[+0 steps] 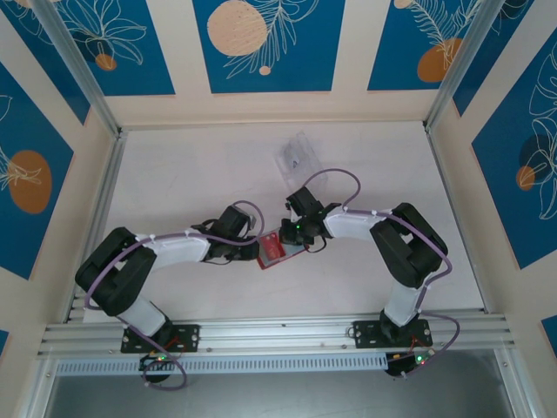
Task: Put the credit cards into the card holder
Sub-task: Insert the credit card into the card slot, then flip over the card slot in the card holder.
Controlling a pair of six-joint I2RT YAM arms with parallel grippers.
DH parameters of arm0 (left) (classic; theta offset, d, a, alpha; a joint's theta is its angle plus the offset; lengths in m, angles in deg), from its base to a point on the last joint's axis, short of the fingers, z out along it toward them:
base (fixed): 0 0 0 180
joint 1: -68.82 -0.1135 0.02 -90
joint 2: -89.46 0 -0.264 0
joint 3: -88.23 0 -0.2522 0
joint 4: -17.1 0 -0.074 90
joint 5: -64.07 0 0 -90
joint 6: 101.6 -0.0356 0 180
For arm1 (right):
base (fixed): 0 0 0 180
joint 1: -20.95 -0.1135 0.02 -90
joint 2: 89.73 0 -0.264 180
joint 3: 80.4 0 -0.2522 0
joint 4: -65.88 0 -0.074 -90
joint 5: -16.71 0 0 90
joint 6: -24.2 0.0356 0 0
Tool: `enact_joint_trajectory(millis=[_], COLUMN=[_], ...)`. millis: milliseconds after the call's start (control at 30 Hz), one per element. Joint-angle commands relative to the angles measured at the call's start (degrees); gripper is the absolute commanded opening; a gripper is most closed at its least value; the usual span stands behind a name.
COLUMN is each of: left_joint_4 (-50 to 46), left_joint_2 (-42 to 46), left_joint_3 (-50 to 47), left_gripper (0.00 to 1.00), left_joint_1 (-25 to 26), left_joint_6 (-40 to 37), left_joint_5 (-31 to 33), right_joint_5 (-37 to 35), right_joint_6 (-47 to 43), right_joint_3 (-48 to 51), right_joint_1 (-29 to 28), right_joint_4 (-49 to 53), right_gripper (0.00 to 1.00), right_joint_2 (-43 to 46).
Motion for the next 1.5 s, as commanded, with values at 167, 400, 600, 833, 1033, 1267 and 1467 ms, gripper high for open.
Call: enact_joint_trajectory(millis=[167, 400, 600, 833, 1033, 1267, 1467], left_joint_4=[-0.16, -0.34, -1.16, -1.82, -2.14, -2.66, -3.02], left_joint_2=[-2.70, -2.62, -2.62, -2.62, -2.85, -2.69, -2.63], left_joint_3=[-2.04, -1.47, -0.37, 0.39, 0.66, 0.69, 0.84], left_gripper=[0.11, 0.11, 0.11, 0.11, 0.11, 0.11, 0.11], left_joint_1=[0.66, 0.65, 0.69, 0.70, 0.62, 0.69, 0.63], left_joint_6=[-0.63, -0.64, -1.27, -2.98, -3.66, -3.70, -3.81], left_joint_5=[2.05, 2.36, 2.88, 3.28, 3.10, 3.18, 3.45], right_joint_5=[7.63, 10.05, 3.54, -4.59, -4.98, -7.87, -10.71], right_joint_6=[1.70, 5.81, 7.46, 1.25, -3.99, -3.26, -1.72], right_joint_3=[0.08, 4.08, 5.99, 0.73, -4.41, -4.72, -3.26], right_joint_1=[-0.37, -1.61, -3.75, -0.68, 4.04, 3.76, 1.45], right_joint_4=[-4.17, -9.02, -7.86, 3.45, 8.96, 9.60, 10.94], right_gripper=[0.00, 0.00, 0.00, 0.00, 0.00, 0.00, 0.00], right_joint_2=[-0.81, -0.56, 2.18, 7.65, 4.69, -0.18, -1.41])
